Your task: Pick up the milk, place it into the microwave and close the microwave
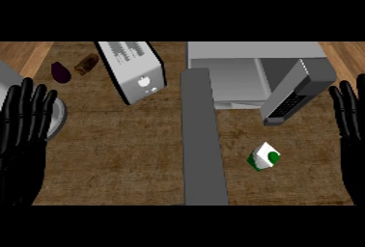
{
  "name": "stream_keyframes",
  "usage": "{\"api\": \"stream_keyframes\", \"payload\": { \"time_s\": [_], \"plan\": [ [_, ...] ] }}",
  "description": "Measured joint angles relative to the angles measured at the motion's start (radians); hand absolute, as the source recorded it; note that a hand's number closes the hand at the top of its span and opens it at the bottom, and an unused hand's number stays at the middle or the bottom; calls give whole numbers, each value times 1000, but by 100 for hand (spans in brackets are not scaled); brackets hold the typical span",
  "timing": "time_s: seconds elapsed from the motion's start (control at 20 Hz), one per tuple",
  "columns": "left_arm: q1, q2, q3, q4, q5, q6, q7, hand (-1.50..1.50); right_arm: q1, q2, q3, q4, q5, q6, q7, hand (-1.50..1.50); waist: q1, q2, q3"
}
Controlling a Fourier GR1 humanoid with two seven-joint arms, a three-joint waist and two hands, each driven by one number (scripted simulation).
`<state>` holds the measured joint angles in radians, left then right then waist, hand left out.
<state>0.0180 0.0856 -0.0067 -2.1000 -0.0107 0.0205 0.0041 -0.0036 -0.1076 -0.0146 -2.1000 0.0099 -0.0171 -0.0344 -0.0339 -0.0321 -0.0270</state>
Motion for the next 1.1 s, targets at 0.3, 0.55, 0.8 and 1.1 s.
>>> {"api": "stream_keyframes", "payload": {
  "time_s": [0.3,0.55,0.8,1.1],
  "plan": [
    [-53,32,28,48,43,-44,2,-150,34,-92,-10,-22,-160,190,-23,-150,18,25,22],
    [2,17,53,31,215,-106,46,-150,104,-161,0,-9,-349,384,-43,-150,30,29,26],
    [89,48,122,-43,358,-172,91,-150,161,-220,-78,-13,-472,486,-27,-150,34,30,27],
    [248,66,202,-158,474,-260,103,-150,177,-223,-134,45,-447,539,-43,-150,39,30,27]
  ]
}}
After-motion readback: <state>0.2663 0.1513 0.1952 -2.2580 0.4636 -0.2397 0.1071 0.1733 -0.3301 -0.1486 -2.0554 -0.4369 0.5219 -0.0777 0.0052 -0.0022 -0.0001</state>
